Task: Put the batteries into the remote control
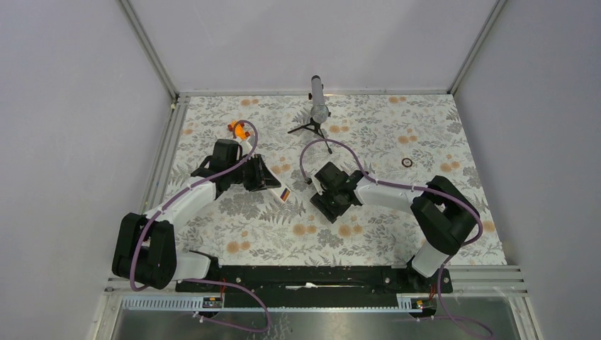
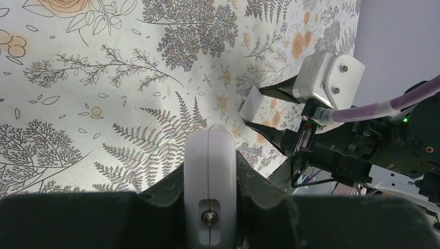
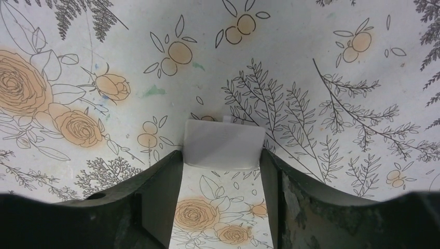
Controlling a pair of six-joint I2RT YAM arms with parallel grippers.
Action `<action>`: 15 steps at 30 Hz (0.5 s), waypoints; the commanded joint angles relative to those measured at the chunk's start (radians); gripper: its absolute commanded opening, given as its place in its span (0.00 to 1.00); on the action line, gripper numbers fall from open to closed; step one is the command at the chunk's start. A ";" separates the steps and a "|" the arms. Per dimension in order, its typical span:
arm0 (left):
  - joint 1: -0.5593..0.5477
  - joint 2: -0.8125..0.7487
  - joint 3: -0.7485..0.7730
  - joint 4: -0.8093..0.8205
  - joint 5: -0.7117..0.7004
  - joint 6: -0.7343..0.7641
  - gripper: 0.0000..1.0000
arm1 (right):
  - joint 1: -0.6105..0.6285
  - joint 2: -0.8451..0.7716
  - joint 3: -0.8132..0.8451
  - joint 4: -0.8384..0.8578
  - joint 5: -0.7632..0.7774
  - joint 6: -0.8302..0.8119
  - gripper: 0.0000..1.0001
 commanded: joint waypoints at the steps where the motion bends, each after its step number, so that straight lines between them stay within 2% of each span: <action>1: 0.006 -0.005 0.020 0.054 0.030 0.000 0.00 | -0.005 0.023 0.032 -0.034 -0.034 0.002 0.59; 3: 0.006 -0.007 0.017 0.055 0.030 -0.003 0.00 | -0.005 0.023 0.037 -0.048 -0.027 0.005 0.60; 8: 0.006 -0.004 0.015 0.061 0.030 -0.007 0.00 | -0.005 0.014 0.038 -0.063 -0.013 0.007 0.74; 11: 0.006 -0.002 0.016 0.061 0.032 -0.008 0.00 | -0.005 0.014 0.039 -0.075 -0.011 0.005 0.73; 15: 0.006 0.000 0.018 0.062 0.033 -0.008 0.00 | -0.005 0.018 0.036 -0.077 -0.022 0.004 0.67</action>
